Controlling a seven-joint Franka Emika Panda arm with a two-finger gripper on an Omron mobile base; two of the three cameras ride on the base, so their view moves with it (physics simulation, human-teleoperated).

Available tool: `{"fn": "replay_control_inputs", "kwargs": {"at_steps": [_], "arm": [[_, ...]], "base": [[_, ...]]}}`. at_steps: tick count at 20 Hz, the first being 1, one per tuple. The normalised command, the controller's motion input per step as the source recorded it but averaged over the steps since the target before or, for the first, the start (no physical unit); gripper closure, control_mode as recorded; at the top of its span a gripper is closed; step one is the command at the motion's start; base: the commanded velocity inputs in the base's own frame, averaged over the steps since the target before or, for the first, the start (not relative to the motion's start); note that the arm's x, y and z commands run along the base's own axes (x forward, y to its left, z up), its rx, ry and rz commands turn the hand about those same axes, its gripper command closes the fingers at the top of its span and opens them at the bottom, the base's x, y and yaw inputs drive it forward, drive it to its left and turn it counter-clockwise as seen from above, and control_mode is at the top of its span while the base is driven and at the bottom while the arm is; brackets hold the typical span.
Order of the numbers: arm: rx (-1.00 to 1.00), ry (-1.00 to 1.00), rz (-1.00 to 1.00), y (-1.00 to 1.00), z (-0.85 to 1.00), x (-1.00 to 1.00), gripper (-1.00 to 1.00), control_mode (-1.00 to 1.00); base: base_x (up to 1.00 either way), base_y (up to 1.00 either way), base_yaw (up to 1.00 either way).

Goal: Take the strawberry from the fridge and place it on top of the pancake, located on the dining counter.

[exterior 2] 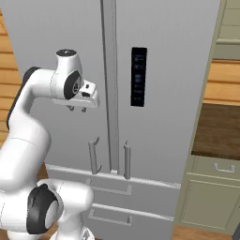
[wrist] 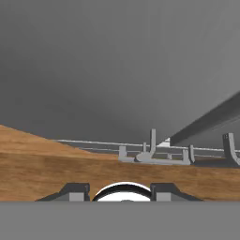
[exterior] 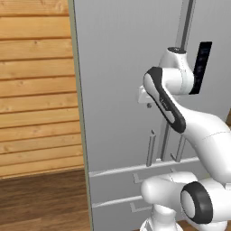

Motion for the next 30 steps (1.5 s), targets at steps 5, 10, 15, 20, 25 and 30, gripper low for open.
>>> {"fn": "replay_control_inputs", "kwargs": {"at_steps": [5,10,15,20,25,30], "arm": [[0.00,-0.03,0.00,-0.03,0.00,-0.54,-1.00,-1.00],[0.00,-0.19,0.00,-0.01,0.02,-0.85,-1.00,-1.00],[0.00,-0.11,-0.02,-0.06,0.00,-0.96,-1.00,-1.00],[0.00,-0.01,-0.02,-0.14,0.02,-0.63,-1.00,-1.00],[0.00,-0.04,0.00,0.00,0.00,-0.60,-1.00,-1.00],[0.00,-0.01,-0.07,0.00,0.00,-0.24,-1.00,-1.00]], "base": [[0.00,0.00,0.00],[0.00,0.00,0.00],[0.00,0.00,0.00],[0.00,0.00,0.00],[0.00,0.00,0.00],[0.00,0.00,0.00]]}}
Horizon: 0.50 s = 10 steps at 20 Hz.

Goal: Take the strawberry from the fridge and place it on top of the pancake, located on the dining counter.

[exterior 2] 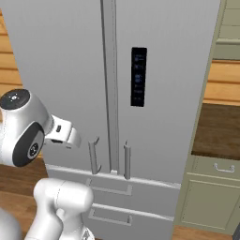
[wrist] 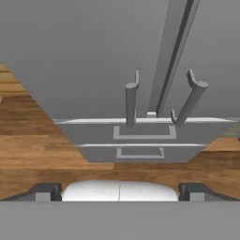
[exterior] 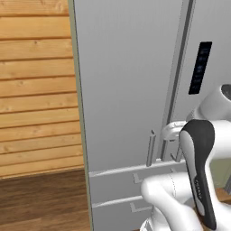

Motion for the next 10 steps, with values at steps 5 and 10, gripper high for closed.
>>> {"fn": "replay_control_inputs", "kwargs": {"at_steps": [5,10], "arm": [[0.00,0.00,-0.07,0.00,0.00,-0.07,-1.00,-1.00],[0.00,0.00,-0.02,0.01,0.00,0.00,-1.00,1.00]], "base": [[0.00,0.00,0.00],[-0.18,-0.01,0.00]]}}
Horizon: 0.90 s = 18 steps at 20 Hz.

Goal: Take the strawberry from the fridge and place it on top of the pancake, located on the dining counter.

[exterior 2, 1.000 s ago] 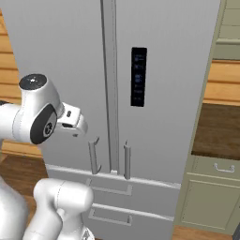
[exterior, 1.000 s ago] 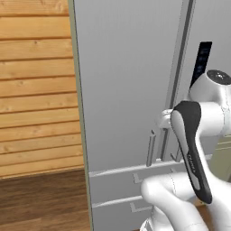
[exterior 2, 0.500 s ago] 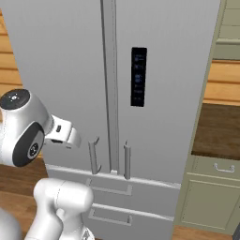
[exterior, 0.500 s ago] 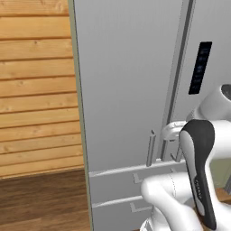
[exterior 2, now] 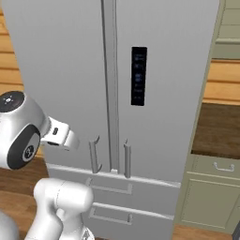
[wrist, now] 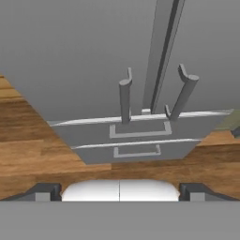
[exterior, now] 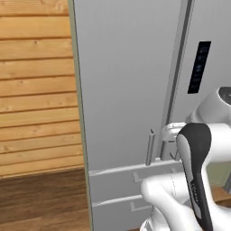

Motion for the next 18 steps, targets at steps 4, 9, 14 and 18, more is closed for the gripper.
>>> {"fn": "replay_control_inputs", "kwargs": {"at_steps": [4,9,14,18], "arm": [[0.00,0.00,0.00,0.00,0.00,0.00,-1.00,1.00],[0.00,0.00,0.00,0.00,0.00,0.00,-1.00,1.00],[0.00,0.00,0.00,0.00,0.00,0.00,-1.00,1.00],[0.00,0.00,0.00,0.00,0.00,0.00,-1.00,1.00]], "base": [[-0.84,-0.22,-0.02],[-0.12,-0.17,-0.01],[0.41,-0.36,0.02],[0.03,-0.03,0.00]]}}
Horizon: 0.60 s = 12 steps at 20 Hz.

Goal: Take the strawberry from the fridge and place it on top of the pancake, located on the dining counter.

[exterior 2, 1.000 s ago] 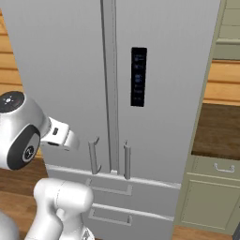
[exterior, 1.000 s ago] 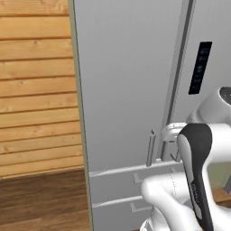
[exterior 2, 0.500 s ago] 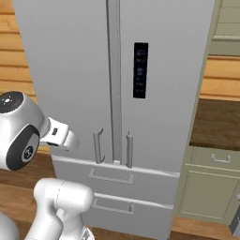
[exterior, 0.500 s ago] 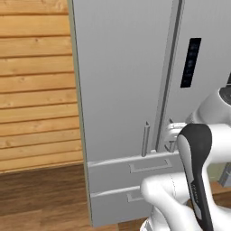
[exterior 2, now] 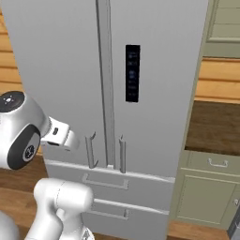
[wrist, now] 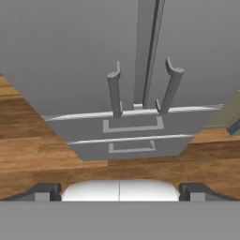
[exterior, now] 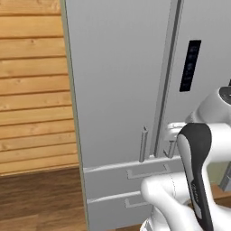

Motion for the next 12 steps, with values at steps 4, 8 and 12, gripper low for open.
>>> {"fn": "replay_control_inputs", "kwargs": {"at_steps": [4,8,12], "arm": [[0.00,0.00,0.00,0.00,0.00,0.00,-1.00,1.00],[0.00,0.00,0.00,0.00,0.00,0.00,-1.00,1.00],[0.00,0.00,0.00,0.00,0.00,0.00,-1.00,1.00]], "base": [[-0.44,-0.31,0.00],[0.00,-0.52,0.01],[-0.42,0.26,0.00]]}}
